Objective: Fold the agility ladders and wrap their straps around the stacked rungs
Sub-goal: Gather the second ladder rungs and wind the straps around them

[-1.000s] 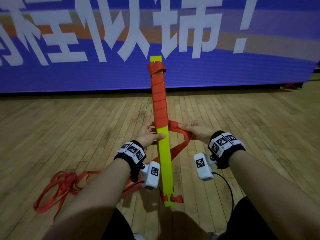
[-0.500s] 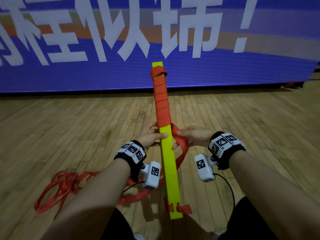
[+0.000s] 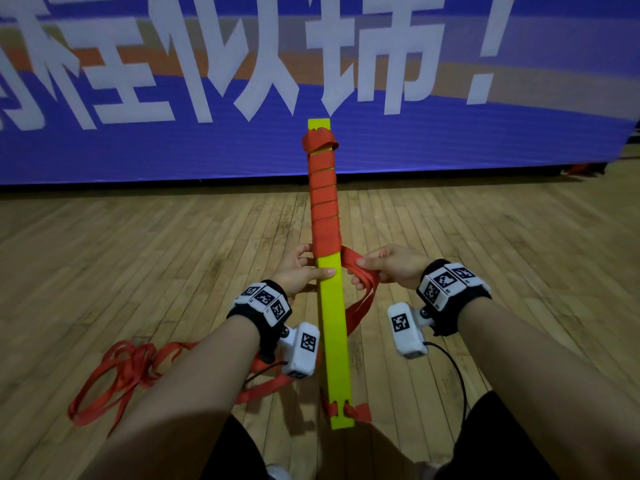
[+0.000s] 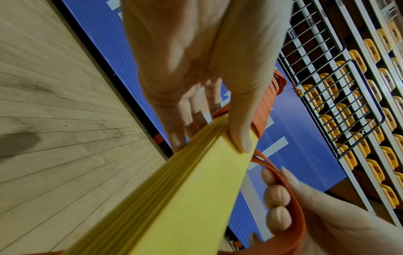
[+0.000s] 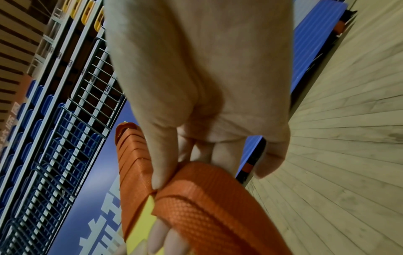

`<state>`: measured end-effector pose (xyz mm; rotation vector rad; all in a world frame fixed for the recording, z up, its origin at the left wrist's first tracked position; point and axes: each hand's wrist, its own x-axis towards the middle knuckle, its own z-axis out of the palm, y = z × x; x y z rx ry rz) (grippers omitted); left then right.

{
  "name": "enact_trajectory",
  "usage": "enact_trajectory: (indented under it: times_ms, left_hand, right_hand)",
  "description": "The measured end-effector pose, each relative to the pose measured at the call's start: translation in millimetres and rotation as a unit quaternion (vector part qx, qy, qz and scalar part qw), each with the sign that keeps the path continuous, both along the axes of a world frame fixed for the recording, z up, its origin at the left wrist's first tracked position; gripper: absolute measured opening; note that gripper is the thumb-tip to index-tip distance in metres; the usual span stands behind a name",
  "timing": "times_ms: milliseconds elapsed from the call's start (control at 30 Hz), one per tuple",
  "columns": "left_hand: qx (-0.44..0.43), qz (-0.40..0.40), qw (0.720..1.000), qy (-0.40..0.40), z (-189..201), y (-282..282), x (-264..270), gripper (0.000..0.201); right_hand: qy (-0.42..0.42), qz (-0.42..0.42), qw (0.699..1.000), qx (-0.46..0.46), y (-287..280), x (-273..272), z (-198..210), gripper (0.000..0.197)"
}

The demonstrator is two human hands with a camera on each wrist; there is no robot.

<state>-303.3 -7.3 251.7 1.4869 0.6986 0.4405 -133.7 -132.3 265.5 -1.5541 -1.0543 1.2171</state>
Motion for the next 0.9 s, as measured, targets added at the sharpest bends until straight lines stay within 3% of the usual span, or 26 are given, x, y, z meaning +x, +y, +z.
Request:
enact_trajectory:
  times_ms: [133, 433, 900]
  left_hand:
    - [-0.001, -0.002, 1.0, 0.002, 0.2, -1.1, 0.7, 0.053]
    - [0.007, 0.014, 1.0, -0.012, -1.7, 1.5, 1.2, 0.053]
    - [0.024, 0.016, 1.0, -0.003, -1.6, 2.1, -0.5, 0.054]
  right_hand:
    - [-0.008, -0.017, 0.999, -0.027, 0.8, -1.5, 0.8, 0.02]
    - [-0.022, 0.047, 0.995, -0.086, -4.0, -9.3, 10.0, 0.042]
    - [-0.082, -0.001, 0.994, -0.068, -5.5, -11.4, 8.0, 0.019]
